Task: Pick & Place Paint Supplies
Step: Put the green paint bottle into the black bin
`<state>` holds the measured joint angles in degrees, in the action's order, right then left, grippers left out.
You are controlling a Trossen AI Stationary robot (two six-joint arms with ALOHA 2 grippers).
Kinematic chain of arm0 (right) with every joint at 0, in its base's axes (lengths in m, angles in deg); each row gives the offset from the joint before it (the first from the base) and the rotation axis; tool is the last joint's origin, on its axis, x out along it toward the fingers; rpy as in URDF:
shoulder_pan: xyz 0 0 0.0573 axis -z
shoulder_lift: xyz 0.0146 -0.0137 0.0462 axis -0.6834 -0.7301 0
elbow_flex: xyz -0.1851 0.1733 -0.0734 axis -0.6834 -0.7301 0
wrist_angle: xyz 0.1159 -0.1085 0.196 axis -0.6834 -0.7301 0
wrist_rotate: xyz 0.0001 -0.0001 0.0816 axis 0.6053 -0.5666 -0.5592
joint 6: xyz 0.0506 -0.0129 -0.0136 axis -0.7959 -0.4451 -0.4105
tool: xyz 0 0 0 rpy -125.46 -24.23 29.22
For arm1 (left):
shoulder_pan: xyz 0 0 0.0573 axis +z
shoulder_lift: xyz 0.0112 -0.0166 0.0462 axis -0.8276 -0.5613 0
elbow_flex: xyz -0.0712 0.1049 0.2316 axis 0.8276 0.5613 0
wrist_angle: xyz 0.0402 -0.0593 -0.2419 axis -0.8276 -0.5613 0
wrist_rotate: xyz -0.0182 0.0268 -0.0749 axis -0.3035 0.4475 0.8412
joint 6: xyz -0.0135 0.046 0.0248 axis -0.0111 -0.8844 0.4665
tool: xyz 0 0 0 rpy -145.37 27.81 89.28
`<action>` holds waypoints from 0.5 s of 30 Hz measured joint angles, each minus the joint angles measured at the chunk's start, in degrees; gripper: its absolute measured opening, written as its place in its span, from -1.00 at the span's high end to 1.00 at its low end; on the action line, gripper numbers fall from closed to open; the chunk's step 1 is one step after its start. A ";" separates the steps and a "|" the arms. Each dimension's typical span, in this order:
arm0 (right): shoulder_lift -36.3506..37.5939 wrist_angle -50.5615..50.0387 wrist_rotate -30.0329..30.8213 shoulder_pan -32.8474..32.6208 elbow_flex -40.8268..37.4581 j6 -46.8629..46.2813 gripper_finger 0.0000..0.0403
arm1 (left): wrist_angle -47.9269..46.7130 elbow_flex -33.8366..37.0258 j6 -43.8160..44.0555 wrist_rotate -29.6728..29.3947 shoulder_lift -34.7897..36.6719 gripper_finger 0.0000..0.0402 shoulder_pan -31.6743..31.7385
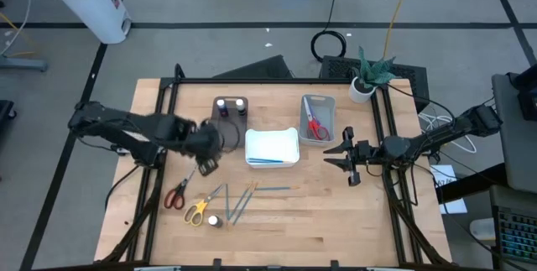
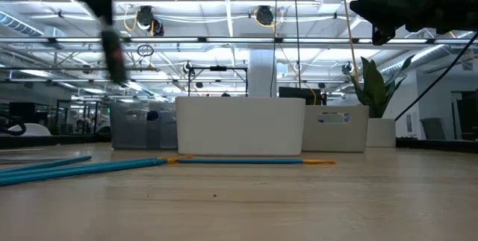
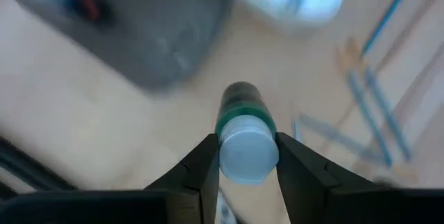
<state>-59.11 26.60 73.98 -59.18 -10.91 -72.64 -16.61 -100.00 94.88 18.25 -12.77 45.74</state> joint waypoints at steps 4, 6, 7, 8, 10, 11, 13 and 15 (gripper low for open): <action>0.00 0.01 -0.01 0.00 0.00 -0.17 0.54 | 0.29 -9.23 -8.40 -3.67 -0.48 0.40 5.72; 0.00 -0.06 -0.01 0.02 0.00 -0.32 0.54 | 0.25 -12.47 -12.59 -4.20 -1.45 0.40 9.14; 0.00 -0.16 -0.03 0.01 0.00 -0.34 0.54 | 0.30 -13.60 -14.25 -4.16 -2.07 0.40 10.87; 0.00 -0.21 -0.03 0.01 0.00 -0.36 0.54 | 0.43 -14.42 -15.79 -4.02 -2.87 0.40 12.52; 0.00 -0.22 -0.03 0.02 0.00 -0.37 0.54 | 0.53 -15.22 -18.95 -2.96 -4.71 0.40 15.86; 0.00 -0.22 -0.03 0.02 0.00 -0.38 0.54 | 0.58 -15.24 -20.65 -1.79 -5.79 0.40 17.35; -0.01 -0.22 -0.03 0.02 0.00 -0.77 0.54 | 0.60 -15.24 -23.66 0.55 -8.54 0.40 19.92; -0.01 -0.22 -0.03 0.02 0.00 -1.29 0.54 | 0.70 -15.24 -26.38 1.76 -11.71 0.40 21.67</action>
<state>-59.12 26.38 73.95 -59.16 -10.91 -73.93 -15.90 -115.24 68.50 20.01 -24.48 67.42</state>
